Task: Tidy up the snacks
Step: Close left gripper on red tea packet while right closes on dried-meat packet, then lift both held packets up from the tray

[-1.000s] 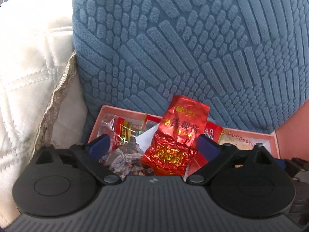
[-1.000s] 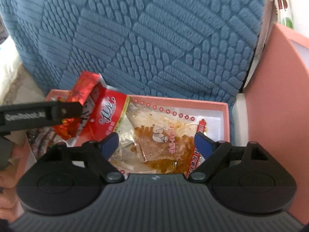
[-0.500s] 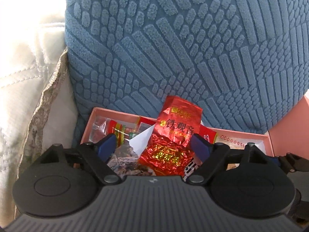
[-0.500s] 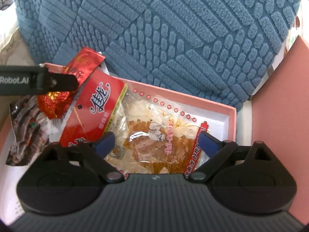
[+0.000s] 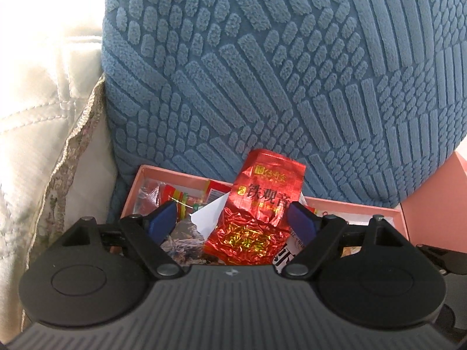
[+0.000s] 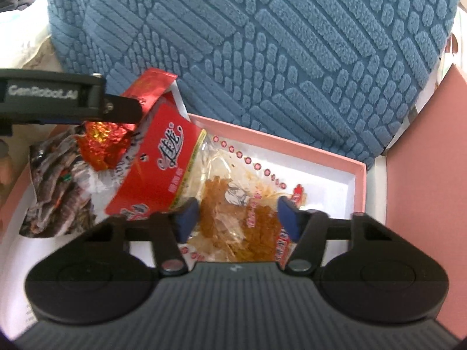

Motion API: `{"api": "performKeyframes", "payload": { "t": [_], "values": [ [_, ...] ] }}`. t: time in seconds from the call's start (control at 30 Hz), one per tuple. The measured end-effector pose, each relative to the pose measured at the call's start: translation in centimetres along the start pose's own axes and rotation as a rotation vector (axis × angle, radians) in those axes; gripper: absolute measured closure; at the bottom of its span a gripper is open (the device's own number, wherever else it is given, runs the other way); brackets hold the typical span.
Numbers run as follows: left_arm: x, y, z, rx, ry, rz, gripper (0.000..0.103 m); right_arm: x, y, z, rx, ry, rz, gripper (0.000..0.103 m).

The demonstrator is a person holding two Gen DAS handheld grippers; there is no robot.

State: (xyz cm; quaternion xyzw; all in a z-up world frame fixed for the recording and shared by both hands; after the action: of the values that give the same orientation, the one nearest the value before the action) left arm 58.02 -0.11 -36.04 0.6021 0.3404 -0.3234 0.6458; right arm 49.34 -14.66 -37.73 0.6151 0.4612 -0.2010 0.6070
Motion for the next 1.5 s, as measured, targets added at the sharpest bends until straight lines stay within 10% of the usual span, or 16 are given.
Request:
{"api": "performKeyframes", "payload": {
  "t": [0.33, 0.5, 1.5],
  "values": [
    [-0.1, -0.8, 2.1, 0.083, -0.019, 0.006, 0.017, -2.0, 1.3, 0.4, 0.055, -0.007, 0.064, 0.071],
    [0.0, -1.4, 3.5, 0.140, 0.007, 0.012, 0.034, -2.7, 1.7, 1.4, 0.063, -0.008, 0.067, 0.071],
    [-11.0, -4.2, 0.8, -0.051, -0.016, 0.057, 0.044, -13.2, -1.1, 0.8, 0.078, 0.046, 0.163, 0.071]
  ]
}}
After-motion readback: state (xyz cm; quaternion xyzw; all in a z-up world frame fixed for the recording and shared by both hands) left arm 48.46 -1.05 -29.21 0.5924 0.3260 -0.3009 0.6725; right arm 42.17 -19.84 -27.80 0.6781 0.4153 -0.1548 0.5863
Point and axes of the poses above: each gripper's, at about its wrist camera, not at the fingertips, and x roughly the way its jaws point, z to its right, y to its top, the point moved 9 cm from there along x, roughly the way its jaws point, and after that the axes turned 12 degrees about y, right-handed, at the moved point
